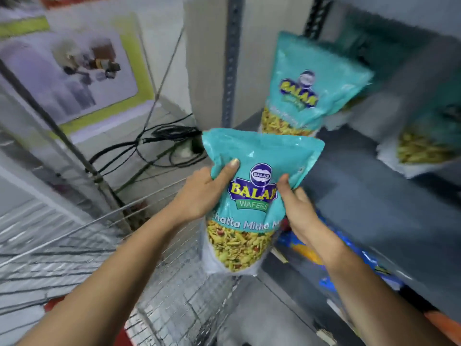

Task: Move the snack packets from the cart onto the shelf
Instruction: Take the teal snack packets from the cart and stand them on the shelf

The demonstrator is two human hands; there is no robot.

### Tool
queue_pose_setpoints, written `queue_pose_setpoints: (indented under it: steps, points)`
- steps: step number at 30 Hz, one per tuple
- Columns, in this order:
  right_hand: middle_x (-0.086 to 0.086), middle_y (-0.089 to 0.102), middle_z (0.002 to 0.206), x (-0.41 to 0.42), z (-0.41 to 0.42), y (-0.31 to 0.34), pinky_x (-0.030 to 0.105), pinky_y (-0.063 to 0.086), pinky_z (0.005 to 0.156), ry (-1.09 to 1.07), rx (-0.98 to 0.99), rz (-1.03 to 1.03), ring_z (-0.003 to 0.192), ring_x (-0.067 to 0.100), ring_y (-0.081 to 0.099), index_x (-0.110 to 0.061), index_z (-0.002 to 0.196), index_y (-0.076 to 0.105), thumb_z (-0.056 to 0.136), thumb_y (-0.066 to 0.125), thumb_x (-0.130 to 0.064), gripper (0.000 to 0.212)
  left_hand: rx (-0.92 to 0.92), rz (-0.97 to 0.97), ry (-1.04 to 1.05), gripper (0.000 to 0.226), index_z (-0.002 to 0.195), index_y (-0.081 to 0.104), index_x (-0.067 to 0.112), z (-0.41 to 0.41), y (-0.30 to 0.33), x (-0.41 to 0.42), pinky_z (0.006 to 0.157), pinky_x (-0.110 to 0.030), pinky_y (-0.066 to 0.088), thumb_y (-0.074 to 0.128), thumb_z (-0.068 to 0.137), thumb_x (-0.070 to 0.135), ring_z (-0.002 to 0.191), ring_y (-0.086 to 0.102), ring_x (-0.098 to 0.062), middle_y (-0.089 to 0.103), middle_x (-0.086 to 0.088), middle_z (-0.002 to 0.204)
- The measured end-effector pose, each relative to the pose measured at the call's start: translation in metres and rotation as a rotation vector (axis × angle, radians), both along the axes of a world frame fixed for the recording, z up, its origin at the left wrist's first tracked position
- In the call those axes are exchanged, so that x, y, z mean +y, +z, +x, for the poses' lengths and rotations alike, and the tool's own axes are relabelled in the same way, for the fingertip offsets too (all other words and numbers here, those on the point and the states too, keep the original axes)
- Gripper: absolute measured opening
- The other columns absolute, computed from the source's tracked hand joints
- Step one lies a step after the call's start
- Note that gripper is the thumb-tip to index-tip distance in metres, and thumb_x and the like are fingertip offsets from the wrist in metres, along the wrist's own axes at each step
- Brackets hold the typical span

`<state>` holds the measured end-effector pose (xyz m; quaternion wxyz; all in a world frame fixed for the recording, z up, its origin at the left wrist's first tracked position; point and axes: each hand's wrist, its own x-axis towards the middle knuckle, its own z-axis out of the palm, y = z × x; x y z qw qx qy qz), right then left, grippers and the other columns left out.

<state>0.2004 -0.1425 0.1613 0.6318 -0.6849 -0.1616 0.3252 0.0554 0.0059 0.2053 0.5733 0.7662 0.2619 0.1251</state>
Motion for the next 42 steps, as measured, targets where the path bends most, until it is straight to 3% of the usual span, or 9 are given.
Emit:
queue_pose_setpoints:
  steps: [7,11,18,23,26,29,32,36,42]
  points:
    - [-0.007,0.078,0.109,-0.12,0.072,0.058,0.031,0.057,0.092,-0.306,-0.223,0.073,0.094,-0.001,0.071,-0.032,0.091,0.077,0.071,0.062,-0.073,0.048,-0.217,0.026,-0.289,0.048,0.107,0.07,0.035,0.124,0.039,-0.086,0.101,-0.038,0.05,0.043,0.082,0.067,0.11,0.066,-0.007,0.073,0.009,0.113]
    - [-0.014,0.073,0.119,-0.166,0.108,0.085,0.019,0.055,0.09,-0.35,-0.326,0.201,0.113,0.004,0.068,-0.027,0.115,0.067,0.088,0.054,-0.052,0.039,-0.31,0.071,-0.368,0.035,0.095,0.071,0.043,0.194,0.048,-0.123,0.082,-0.022,0.055,0.05,0.078,0.066,0.084,0.063,0.017,0.074,0.02,0.094]
    - [-0.032,0.074,0.102,-0.191,0.161,0.066,0.006,0.053,0.077,-0.405,-0.333,0.102,0.1,-0.011,0.068,-0.038,0.11,0.063,0.105,0.044,-0.036,0.02,-0.302,0.067,-0.409,0.053,0.101,0.073,0.011,0.286,0.024,-0.146,0.089,-0.049,0.056,0.06,0.078,0.057,0.098,0.072,-0.018,0.077,-0.009,0.103]
    - [-0.029,0.075,0.1,-0.19,0.172,0.042,0.007,0.053,0.076,-0.463,-0.354,0.126,0.096,-0.01,0.069,-0.033,0.107,0.066,0.098,0.058,-0.033,0.012,-0.346,-0.017,-0.329,0.047,0.105,0.072,0.016,0.292,0.01,-0.148,0.087,-0.037,0.058,0.062,0.081,0.056,0.097,0.072,-0.01,0.077,0.0,0.103]
    - [-0.023,0.075,0.104,-0.2,0.171,0.014,0.01,0.055,0.076,-0.409,-0.315,0.084,0.098,-0.008,0.069,-0.03,0.114,0.058,0.075,0.085,-0.021,0.048,-0.402,-0.014,-0.176,0.029,0.106,0.071,0.019,0.266,-0.016,-0.137,0.083,-0.016,0.051,0.061,0.09,0.041,0.092,0.066,0.008,0.073,0.013,0.1]
    - [-0.022,0.067,0.118,-0.21,0.167,-0.025,0.009,0.053,0.081,-0.286,-0.256,0.033,0.107,-0.01,0.065,-0.033,0.124,0.047,0.063,0.089,0.005,0.083,-0.45,0.094,0.269,0.015,0.097,0.067,0.02,0.219,-0.057,-0.113,0.081,-0.028,0.052,0.068,0.088,0.031,0.089,0.063,-0.005,0.069,0.005,0.096]
    - [-0.022,0.064,0.126,-0.208,0.164,-0.05,0.02,0.053,0.094,-0.294,-0.246,-0.048,0.121,-0.001,0.061,-0.044,0.127,0.042,0.041,0.102,-0.023,0.107,-0.319,0.399,0.604,0.063,0.121,0.051,0.002,0.188,-0.092,-0.079,0.1,-0.037,0.038,0.082,0.071,0.027,0.115,0.048,-0.033,0.05,-0.024,0.122]
    - [-0.013,0.058,0.138,-0.197,0.166,-0.069,0.05,0.046,0.11,-0.391,-0.364,-0.111,0.13,0.013,0.056,-0.042,0.138,0.035,0.034,0.102,-0.045,0.124,-0.095,0.395,0.386,0.141,0.153,0.01,0.003,0.191,-0.103,-0.03,0.119,-0.037,0.013,0.092,0.048,0.049,0.149,0.013,-0.03,0.014,-0.022,0.16]
    - [-0.033,0.061,0.123,-0.186,0.162,-0.073,0.045,0.055,0.099,-0.477,-0.428,-0.193,0.119,0.005,0.062,-0.057,0.132,0.033,0.036,0.098,-0.057,0.116,-0.113,0.364,0.417,0.133,0.154,0.007,0.016,0.217,-0.108,-0.007,0.116,-0.04,0.023,0.094,0.054,0.029,0.144,0.029,-0.03,0.029,-0.008,0.157]
